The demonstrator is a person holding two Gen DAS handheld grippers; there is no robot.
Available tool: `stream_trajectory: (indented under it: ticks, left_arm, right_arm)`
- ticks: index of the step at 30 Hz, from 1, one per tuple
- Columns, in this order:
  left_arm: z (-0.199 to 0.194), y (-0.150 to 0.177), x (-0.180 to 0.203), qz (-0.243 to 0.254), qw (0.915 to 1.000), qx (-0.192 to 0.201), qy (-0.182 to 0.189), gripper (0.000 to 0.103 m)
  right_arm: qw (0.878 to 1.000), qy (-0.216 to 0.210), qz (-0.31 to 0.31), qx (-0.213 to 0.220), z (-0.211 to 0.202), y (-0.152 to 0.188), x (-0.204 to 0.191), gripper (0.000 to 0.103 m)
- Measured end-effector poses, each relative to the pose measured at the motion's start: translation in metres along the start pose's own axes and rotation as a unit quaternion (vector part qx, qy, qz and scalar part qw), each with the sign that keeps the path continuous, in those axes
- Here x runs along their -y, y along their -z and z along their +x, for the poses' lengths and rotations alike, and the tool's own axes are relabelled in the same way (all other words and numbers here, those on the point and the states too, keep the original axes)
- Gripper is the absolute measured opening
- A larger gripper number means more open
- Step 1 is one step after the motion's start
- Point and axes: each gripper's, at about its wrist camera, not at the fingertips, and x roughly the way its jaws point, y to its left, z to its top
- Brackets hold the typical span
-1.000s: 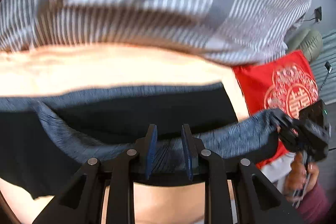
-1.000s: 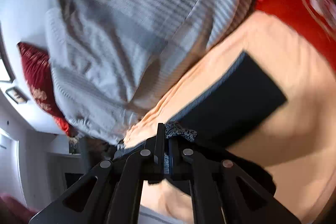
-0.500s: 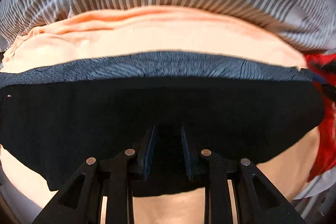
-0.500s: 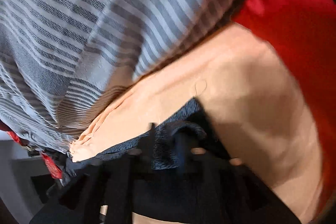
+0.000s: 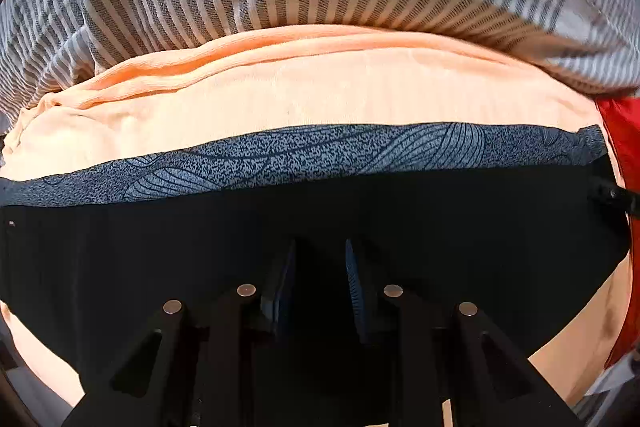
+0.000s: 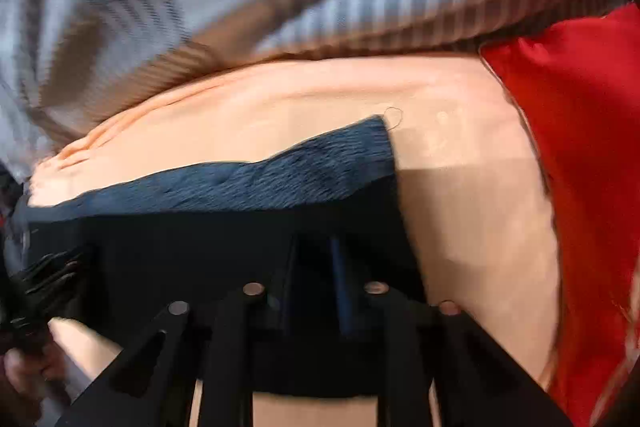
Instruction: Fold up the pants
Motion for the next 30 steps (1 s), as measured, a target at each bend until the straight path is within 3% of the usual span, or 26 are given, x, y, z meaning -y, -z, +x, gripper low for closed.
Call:
stream_trajectory:
  ticks: [1,5,6,9,13,15,19,20,22,25,27,30]
  left_arm:
    - [0.0,-0.002,-0.002,-0.004,1.0,-0.002,0.004,0.028]
    - [-0.006,-0.009,-0.012,-0.018,0.9998,-0.008,0.007,0.028]
    - [-0.008,-0.01,-0.015,-0.023,0.9997,-0.007,0.005,0.028]
    - [-0.014,-0.013,-0.022,-0.033,0.9994,-0.003,0.009,0.028]
    - [-0.024,-0.014,-0.031,-0.033,0.9994,0.003,0.008,0.028]
    - [-0.033,-0.012,-0.044,-0.039,0.9992,0.008,0.003,0.028]
    - [-0.049,0.002,-0.085,-0.067,0.9975,0.012,-0.019,0.028]
    - [-0.05,0.005,-0.102,-0.074,0.9968,0.01,-0.027,0.028]
    - [-0.05,0.013,-0.133,-0.088,0.9951,0.006,-0.045,0.028]
    - [-0.039,0.019,-0.182,-0.113,0.9918,-0.001,-0.06,0.028]
    - [-0.026,0.025,-0.204,-0.123,0.9907,-0.002,-0.058,0.028]
    - [0.0,0.018,-0.217,-0.118,0.9907,-0.006,-0.068,0.028]
  right_arm:
    - [1.0,-0.009,0.017,0.023,-0.002,-0.004,0.005,0.012]
    - [0.996,-0.014,0.079,0.029,-0.012,-0.015,0.017,0.013]
    - [0.996,-0.015,0.083,0.029,-0.017,-0.017,0.016,0.017]
    - [0.998,-0.042,0.045,0.033,-0.023,-0.021,-0.005,0.017]
    - [0.996,-0.092,0.003,-0.002,0.0,-0.026,-0.036,0.019]
    - [0.999,-0.052,0.006,-0.015,0.016,-0.023,-0.041,0.015]
    - [0.996,-0.032,0.087,0.007,0.016,-0.021,-0.027,0.015]
    - [0.997,-0.016,0.079,0.002,0.01,-0.018,-0.028,0.02]
    - [0.999,-0.009,0.035,0.0,0.0,-0.01,-0.051,0.021]
    - [0.998,-0.068,-0.007,-0.003,-0.006,0.01,-0.104,0.022]
    - [0.994,-0.104,-0.023,-0.023,0.007,0.023,-0.14,0.022]
    - [0.993,-0.101,-0.033,-0.046,0.036,0.039,-0.186,0.022]
